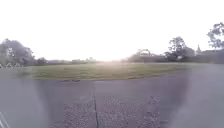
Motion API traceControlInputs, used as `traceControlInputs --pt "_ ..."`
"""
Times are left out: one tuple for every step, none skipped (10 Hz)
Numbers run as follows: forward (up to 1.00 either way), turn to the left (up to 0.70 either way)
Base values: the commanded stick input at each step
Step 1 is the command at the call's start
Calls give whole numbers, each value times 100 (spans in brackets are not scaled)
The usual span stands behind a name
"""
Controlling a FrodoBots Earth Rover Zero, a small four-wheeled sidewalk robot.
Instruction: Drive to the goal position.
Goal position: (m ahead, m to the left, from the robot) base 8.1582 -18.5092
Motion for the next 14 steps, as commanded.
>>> traceControlInputs --pt "0 -45" --pt "0 -45" --pt "0 -45" --pt "0 -45" --pt "0 -45" --pt "0 -45" --pt "0 -45" --pt "0 -45" --pt "0 -45" --pt "0 -45" --pt "0 -45" --pt "0 -45" --pt "0 -45" --pt "0 -45"
